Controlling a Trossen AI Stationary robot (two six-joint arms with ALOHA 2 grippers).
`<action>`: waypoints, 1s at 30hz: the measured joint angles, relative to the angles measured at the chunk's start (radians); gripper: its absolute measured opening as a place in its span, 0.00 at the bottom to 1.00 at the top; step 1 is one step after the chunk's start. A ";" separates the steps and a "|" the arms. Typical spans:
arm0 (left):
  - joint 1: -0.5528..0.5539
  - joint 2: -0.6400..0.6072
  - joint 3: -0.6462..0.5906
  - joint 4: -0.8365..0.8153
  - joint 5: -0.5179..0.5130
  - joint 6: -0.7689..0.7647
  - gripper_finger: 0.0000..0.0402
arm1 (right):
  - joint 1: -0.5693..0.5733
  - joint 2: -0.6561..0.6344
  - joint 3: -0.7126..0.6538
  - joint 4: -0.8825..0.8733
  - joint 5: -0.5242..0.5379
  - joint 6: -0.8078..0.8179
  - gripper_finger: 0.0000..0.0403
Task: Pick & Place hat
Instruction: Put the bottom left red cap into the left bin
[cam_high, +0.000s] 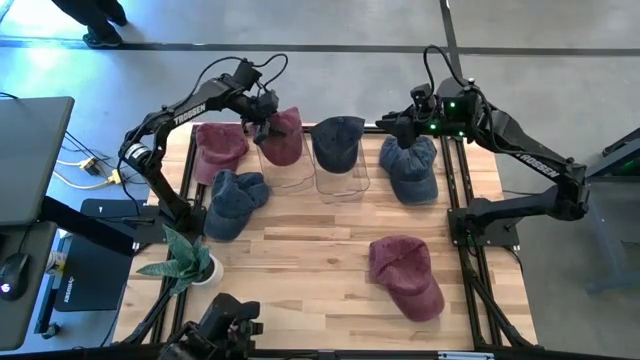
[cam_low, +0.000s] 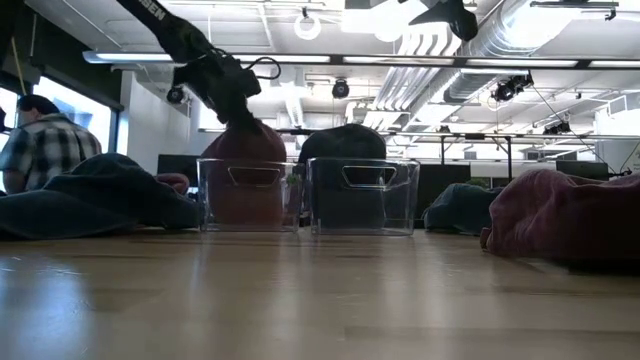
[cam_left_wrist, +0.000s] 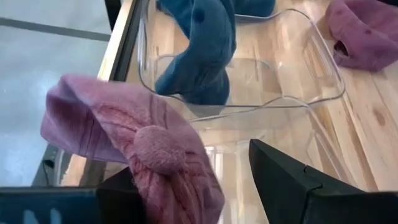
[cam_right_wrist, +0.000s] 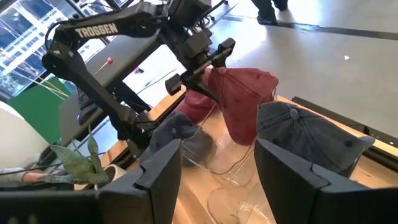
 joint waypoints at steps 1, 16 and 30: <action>0.000 0.000 0.010 -0.017 0.007 0.016 0.48 | 0.000 0.000 0.000 -0.004 0.000 -0.001 0.49; -0.042 0.001 0.060 -0.140 -0.107 0.090 0.48 | 0.000 0.000 0.000 -0.035 -0.044 -0.013 0.49; -0.040 0.002 0.060 -0.115 -0.171 0.070 0.62 | 0.000 0.000 0.000 -0.043 -0.069 -0.027 0.49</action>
